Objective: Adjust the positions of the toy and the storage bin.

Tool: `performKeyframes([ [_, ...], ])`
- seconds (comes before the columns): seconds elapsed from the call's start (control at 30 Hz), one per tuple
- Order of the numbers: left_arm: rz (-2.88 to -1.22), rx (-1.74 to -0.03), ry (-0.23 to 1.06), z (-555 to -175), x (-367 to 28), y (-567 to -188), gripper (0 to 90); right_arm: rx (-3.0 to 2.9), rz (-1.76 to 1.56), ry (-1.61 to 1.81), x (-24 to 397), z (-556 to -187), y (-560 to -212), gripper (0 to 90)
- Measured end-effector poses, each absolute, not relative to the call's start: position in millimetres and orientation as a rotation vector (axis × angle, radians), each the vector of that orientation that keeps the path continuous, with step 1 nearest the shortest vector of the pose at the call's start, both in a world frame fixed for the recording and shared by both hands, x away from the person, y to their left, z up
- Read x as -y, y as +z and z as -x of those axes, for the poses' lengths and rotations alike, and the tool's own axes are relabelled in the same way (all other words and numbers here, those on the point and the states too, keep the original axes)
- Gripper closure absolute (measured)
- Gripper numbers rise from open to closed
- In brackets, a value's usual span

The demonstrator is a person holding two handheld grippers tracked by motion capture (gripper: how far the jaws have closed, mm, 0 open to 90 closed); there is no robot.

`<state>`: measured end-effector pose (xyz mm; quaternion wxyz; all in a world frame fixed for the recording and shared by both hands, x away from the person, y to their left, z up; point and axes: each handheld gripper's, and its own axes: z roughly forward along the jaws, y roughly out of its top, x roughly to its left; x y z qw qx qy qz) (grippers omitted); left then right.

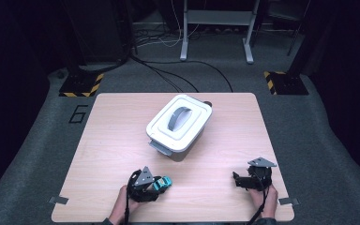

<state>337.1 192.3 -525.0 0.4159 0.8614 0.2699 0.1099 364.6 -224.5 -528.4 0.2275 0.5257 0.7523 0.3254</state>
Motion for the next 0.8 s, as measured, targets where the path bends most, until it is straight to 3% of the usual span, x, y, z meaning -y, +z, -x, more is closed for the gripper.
performKeyframes([
  [0.8,-2.251,-0.493,0.204,-356,-103,-524,50.5,-2.073,-1.447,0.899,225,-365,-528,5.6],
])
